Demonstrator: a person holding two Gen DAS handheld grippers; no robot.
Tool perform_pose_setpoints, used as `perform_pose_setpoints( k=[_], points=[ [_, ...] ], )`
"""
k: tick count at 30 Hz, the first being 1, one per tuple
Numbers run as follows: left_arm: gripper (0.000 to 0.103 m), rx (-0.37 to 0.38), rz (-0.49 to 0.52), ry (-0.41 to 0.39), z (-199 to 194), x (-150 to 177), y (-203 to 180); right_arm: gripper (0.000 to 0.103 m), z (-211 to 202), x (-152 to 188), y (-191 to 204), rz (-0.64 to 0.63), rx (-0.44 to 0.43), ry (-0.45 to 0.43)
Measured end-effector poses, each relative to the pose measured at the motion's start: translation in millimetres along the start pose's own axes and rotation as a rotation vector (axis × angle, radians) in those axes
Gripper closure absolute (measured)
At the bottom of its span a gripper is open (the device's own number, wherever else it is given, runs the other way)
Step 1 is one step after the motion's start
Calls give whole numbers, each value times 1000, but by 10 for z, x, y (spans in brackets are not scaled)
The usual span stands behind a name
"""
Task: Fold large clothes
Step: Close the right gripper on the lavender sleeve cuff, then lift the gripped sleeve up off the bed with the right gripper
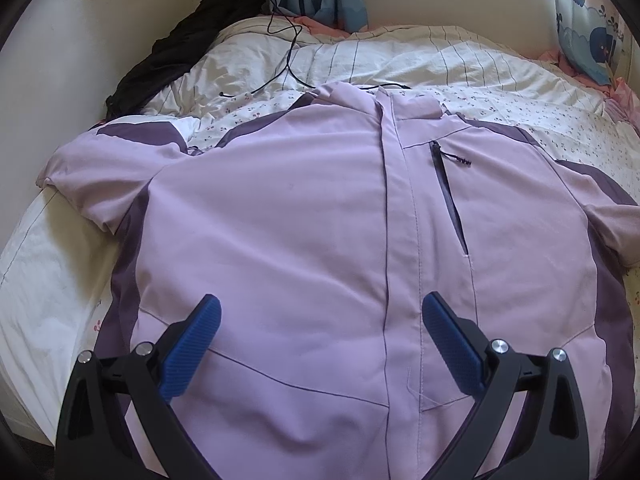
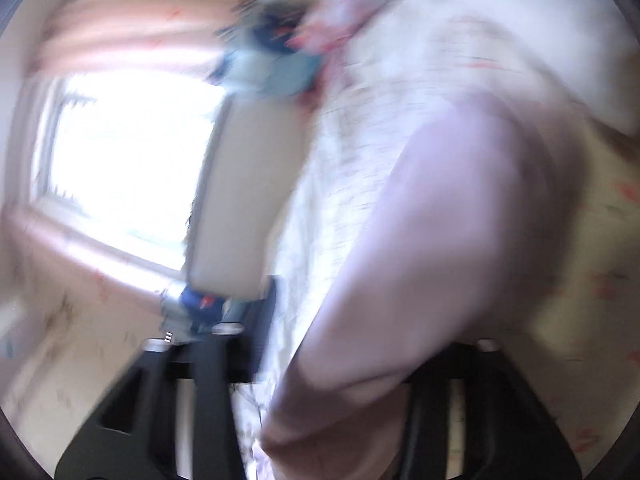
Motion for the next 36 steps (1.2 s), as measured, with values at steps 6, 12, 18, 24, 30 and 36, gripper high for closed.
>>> perform_pose_setpoints(
  k=[6, 12, 18, 24, 30, 36],
  points=[
    [6, 2, -40, -5, -11, -31, 98, 78, 8, -71, 1459, -304, -311, 11],
    [6, 13, -38, 3, -9, -11, 64, 28, 349, -57, 445, -251, 30, 90],
    [6, 7, -35, 10, 18, 5, 60, 26, 501, 108, -764, 66, 204, 151],
    [6, 5, -31, 13, 30, 4, 48, 25, 419, -71, -1072, 192, 181, 76],
    [6, 14, -33, 18, 26, 19, 36, 87, 297, -210, -625, 56, 112, 76],
    [6, 22, -42, 12, -19, 15, 74, 91, 300, -101, 162, -98, -33, 74]
  ],
)
Point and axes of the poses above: each gripper's, at about its wrist camera, not at the fingertips, and z roughly the way its jaws point, y to its left, x to its underside, the point moved 10 cm from there along z, roughly the way its jaws point, and after that the axes turned 4 degrees about -z, right-handed, at the moved point
